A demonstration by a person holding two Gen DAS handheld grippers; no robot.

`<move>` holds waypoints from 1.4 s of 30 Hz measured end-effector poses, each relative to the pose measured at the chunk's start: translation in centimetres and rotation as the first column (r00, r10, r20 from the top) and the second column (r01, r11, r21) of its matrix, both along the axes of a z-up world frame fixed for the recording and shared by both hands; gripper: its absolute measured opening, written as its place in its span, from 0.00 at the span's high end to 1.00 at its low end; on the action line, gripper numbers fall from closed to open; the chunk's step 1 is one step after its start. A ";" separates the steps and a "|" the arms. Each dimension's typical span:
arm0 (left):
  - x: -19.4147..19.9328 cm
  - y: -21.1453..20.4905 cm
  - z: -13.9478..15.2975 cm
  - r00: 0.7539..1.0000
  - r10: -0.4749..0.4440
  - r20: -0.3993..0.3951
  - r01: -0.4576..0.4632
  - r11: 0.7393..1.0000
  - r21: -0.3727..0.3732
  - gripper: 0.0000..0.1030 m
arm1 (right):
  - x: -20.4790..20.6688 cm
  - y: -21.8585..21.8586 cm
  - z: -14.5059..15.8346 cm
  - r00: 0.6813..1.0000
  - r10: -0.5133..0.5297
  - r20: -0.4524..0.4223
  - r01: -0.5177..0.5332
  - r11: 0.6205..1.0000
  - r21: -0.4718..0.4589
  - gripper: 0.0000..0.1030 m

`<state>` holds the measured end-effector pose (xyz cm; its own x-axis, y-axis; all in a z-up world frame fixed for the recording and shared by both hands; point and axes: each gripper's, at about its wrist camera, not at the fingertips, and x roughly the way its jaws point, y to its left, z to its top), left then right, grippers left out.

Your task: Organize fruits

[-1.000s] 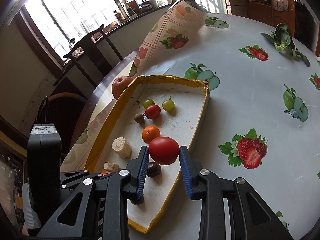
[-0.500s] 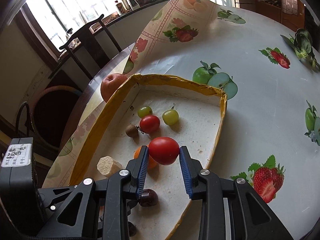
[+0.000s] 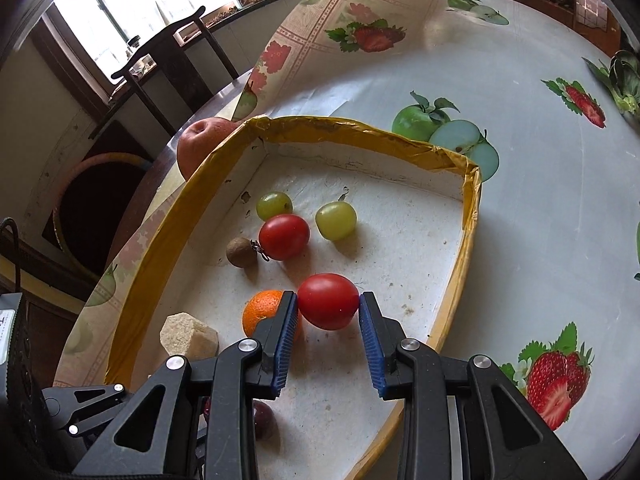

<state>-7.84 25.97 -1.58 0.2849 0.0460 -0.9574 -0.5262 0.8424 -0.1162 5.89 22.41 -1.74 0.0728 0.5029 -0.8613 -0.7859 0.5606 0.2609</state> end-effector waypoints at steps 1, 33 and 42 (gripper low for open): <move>0.0 0.0 0.0 1.000 0.002 -0.001 -0.002 1.000 0.000 0.83 | 0.0 0.1 0.0 1.000 0.002 -0.001 -0.002 1.000 -0.001 0.68; -5.2 -4.7 3.8 0.993 -0.116 0.015 0.112 0.977 0.184 0.40 | -5.0 -6.7 4.7 0.966 0.235 0.105 -0.243 0.968 0.069 0.29; -7.9 -6.3 5.2 0.988 -0.151 0.032 0.138 0.956 0.260 0.25 | -8.7 -9.2 5.3 0.884 0.428 0.187 -0.440 0.898 0.024 0.28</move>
<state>-15.73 19.71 3.66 0.3549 0.2427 -0.9028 -0.3959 0.9139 0.0900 -2.79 13.17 3.55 -0.0214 0.5719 -0.8201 -0.9825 0.1400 0.1232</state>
